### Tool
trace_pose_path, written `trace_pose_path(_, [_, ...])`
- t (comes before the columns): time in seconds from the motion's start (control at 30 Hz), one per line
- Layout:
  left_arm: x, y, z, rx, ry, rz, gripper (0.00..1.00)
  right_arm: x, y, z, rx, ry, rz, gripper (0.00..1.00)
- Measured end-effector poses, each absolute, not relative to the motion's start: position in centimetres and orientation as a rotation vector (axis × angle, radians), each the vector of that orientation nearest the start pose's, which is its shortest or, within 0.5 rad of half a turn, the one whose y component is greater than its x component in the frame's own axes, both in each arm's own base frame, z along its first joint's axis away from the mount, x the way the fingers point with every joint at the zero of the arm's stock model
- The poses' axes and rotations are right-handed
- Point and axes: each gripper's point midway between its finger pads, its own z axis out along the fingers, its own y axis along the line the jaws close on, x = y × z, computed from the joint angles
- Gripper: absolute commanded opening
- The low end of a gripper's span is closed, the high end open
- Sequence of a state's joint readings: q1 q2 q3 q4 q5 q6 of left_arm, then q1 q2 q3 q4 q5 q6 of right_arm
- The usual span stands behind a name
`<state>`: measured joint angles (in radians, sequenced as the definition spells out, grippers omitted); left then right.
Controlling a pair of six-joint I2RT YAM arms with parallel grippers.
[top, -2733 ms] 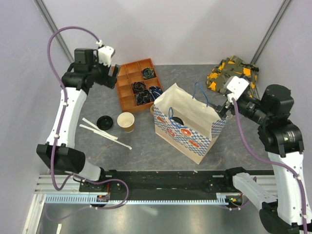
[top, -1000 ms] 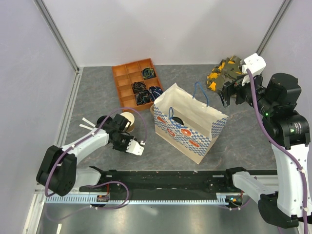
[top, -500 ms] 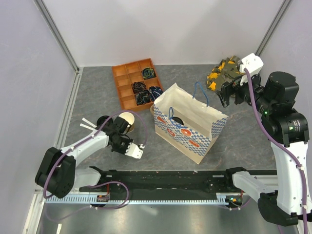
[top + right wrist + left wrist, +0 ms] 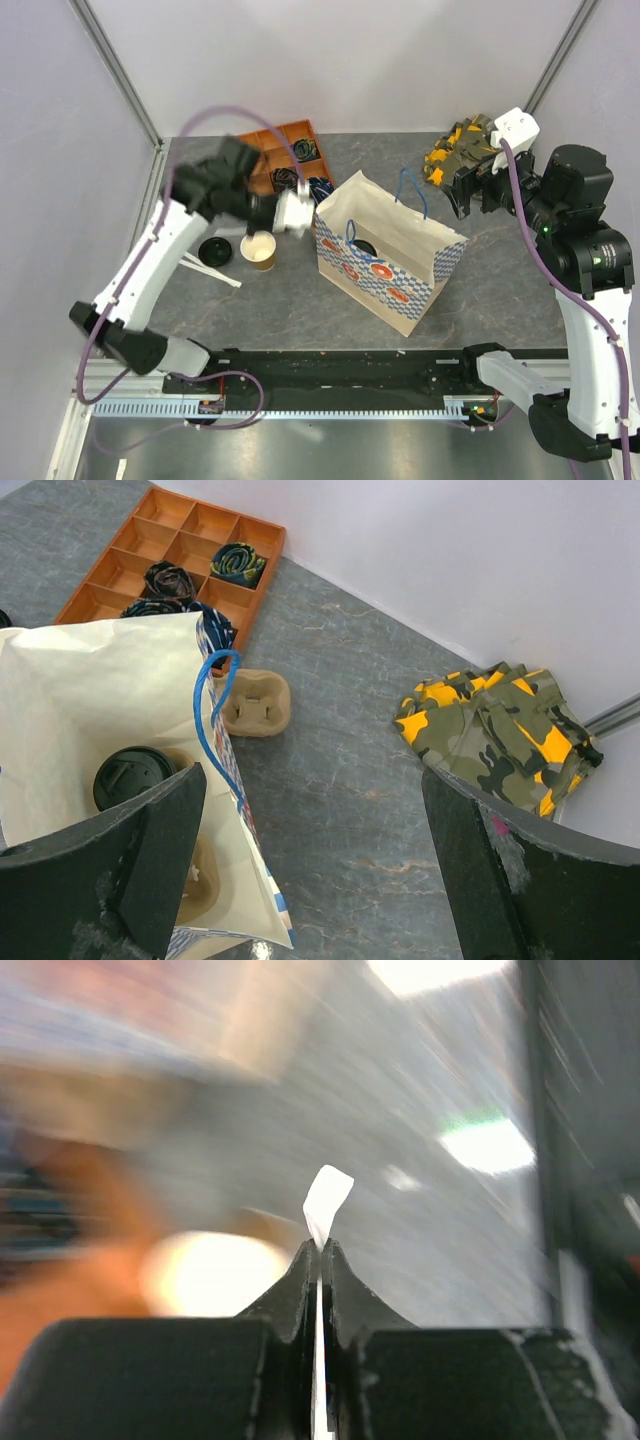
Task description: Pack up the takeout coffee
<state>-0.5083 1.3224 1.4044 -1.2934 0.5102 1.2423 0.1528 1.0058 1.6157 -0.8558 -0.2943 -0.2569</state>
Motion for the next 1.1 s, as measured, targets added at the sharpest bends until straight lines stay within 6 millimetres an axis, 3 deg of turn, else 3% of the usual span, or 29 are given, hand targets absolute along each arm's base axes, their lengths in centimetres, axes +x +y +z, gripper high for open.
trace_pose_path(0.1, [26.5,-23.2,34.5,1.801,1.371,-0.465,0.02,26.6,8.3,43.0,-0.561,1.719,0.205,0.98])
trace_pose_path(0.17, [28.1,-25.3,42.0,1.639,1.262,-0.479,0.02,26.8,8.4,43.1,-0.551,1.722,0.213,0.98])
trace_pose_path(0.2, [28.2,-25.6,44.6,1.576,1.228,-0.490,0.02,26.9,8.4,43.1,-0.548,1.726,0.216,0.98])
trace_pose_path(0.23, [27.9,-25.7,46.9,1.492,1.216,-0.526,0.02,27.0,8.5,43.0,-0.541,1.731,0.222,0.98])
trace_pose_path(0.37, [26.8,-24.6,53.4,1.166,1.204,-0.675,0.02,27.3,8.7,43.0,-0.522,1.738,0.242,0.98])
trace_pose_path(0.47, [25.8,-24.5,56.3,0.954,1.166,-0.841,0.02,27.1,9.3,43.5,-0.523,1.726,0.289,0.98])
trace_pose_path(0.6, [25.0,-27.1,58.3,0.835,1.100,-1.089,0.02,26.3,11.3,45.2,-0.557,1.661,0.419,0.97])
trace_pose_path(0.67, [25.7,-28.4,57.5,0.783,1.122,-1.201,0.02,25.9,12.2,46.2,-0.573,1.629,0.479,0.94])
trace_pose_path(0.87, [27.9,-32.0,52.0,0.690,1.276,-1.414,0.02,25.2,14.7,49.8,-0.604,1.513,0.658,0.84])
trace_pose_path(0.93, [27.8,-32.6,51.1,0.677,1.296,-1.447,0.02,25.2,15.1,50.3,-0.609,1.496,0.684,0.77])
trace_pose_path(1.1, [27.5,-33.5,51.3,0.631,1.248,-1.456,0.02,24.9,15.8,50.9,-0.614,1.463,0.746,0.61])
